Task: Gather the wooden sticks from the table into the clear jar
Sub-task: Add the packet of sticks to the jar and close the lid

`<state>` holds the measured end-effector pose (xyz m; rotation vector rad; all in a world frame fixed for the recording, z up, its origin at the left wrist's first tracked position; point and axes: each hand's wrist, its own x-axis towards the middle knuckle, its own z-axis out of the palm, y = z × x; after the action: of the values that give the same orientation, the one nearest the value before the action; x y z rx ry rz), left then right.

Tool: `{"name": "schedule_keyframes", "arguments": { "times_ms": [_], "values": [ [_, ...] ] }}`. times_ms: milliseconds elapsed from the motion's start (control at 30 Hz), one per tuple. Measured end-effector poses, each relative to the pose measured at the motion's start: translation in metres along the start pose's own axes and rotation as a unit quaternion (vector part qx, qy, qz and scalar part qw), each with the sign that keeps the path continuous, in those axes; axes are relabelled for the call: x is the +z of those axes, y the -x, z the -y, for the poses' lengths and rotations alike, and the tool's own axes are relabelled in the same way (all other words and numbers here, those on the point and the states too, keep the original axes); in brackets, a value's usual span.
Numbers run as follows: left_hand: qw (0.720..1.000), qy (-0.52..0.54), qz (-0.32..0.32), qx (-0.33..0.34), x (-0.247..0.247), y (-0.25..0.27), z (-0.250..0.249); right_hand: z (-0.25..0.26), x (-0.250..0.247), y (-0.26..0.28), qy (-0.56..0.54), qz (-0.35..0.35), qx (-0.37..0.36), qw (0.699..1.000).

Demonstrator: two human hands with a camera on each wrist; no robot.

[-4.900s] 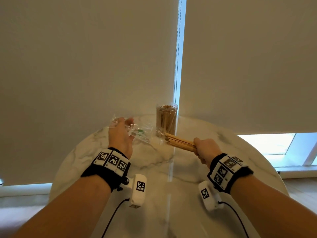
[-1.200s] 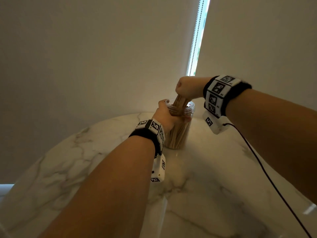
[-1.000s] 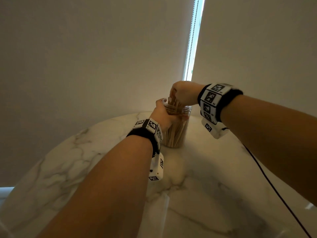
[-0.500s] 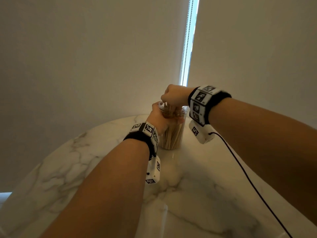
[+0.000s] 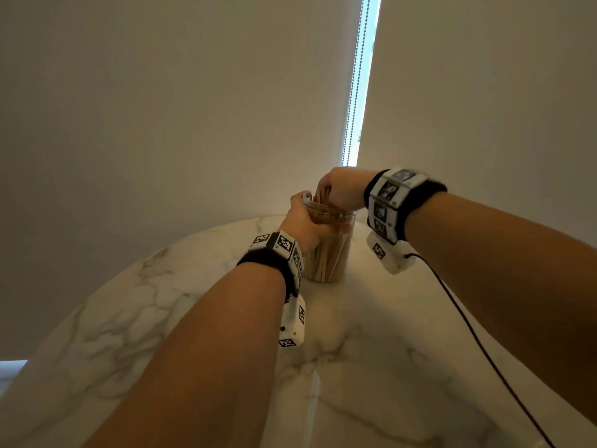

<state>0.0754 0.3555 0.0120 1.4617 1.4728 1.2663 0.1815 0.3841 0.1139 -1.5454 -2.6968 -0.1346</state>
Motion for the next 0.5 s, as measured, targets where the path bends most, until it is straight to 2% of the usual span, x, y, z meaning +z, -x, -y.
{"name": "schedule_keyframes", "arguments": {
  "times_ms": [133,267,333,400,500],
  "values": [
    [1.000,0.001,-0.001,0.000,0.000,-0.001,0.002,-0.001,0.002,0.001,-0.031,-0.059,0.027,0.997],
    [1.000,-0.009,-0.008,0.012,-0.001,-0.002,0.005,-0.007,-0.017,0.009,-0.058,-0.037,0.049,0.996],
    [1.000,-0.011,-0.009,0.015,-0.001,-0.003,0.006,-0.010,-0.023,0.012,-0.031,-0.033,0.050,0.998],
    [1.000,-0.007,-0.007,0.014,-0.001,-0.003,0.007,-0.008,-0.022,0.011,0.011,-0.033,0.039,0.999],
    [1.000,-0.002,-0.008,0.009,-0.001,-0.002,0.007,0.001,-0.014,0.004,0.007,-0.041,0.010,0.999]
  ]
}}
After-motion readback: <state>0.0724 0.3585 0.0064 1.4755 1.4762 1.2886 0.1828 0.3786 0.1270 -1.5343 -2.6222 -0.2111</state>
